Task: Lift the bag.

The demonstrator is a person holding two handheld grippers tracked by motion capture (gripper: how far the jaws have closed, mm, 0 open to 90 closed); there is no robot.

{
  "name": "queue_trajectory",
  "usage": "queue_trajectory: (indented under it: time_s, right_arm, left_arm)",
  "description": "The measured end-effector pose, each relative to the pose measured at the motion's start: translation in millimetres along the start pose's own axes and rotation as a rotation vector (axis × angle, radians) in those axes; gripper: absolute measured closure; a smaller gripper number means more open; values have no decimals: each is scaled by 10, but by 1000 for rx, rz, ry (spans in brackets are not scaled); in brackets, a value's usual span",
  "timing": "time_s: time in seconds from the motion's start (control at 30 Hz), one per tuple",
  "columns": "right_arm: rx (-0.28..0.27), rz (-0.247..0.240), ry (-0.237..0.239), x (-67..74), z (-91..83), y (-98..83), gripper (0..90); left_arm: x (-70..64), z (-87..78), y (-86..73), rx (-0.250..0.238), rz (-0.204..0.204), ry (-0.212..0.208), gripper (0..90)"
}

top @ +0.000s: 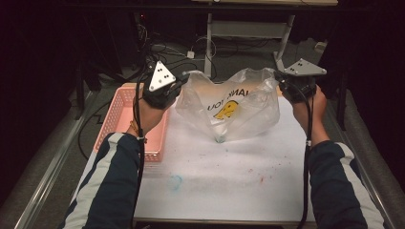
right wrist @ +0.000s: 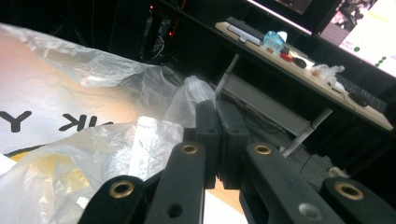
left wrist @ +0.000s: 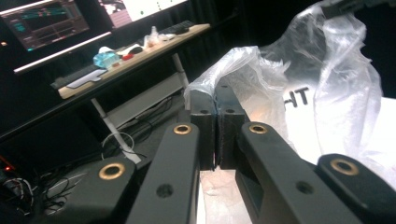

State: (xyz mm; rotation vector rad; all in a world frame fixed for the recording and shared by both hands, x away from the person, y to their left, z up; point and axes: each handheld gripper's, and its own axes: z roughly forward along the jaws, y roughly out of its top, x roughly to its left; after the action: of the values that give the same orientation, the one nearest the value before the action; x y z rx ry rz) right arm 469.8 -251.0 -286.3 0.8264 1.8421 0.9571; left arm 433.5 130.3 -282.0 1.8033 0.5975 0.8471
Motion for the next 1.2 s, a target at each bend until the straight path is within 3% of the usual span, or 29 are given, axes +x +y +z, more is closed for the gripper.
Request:
queue_trajectory:
  time_s: [0.17, 0.33, 0.47, 0.93, 1.07, 1.2]
  right_arm:
    - [15, 56, 4, -100, 105, 30, 899]
    - [66, 33, -35, -179, 255, 96, 899]
    - [59, 42, -48, -229, 264, 191, 899]
    - [-53, 26, -24, -222, -143, 648, 900]
    - [-66, 3, -34, -185, -188, 710, 900]
    - [-37, 11, -24, -144, -80, 641, 900]
  left_arm:
    - [99, 42, 89, -1, 3, 30, 861]
    - [151, 105, 245, -10, 2, 52, 862]
    - [144, 154, 364, -8, 18, 58, 861]
    - [98, -123, 720, -76, 35, 80, 862]
    - [85, -101, 688, -74, 27, 82, 861]
    - [95, 15, 543, -41, 6, 91, 828]
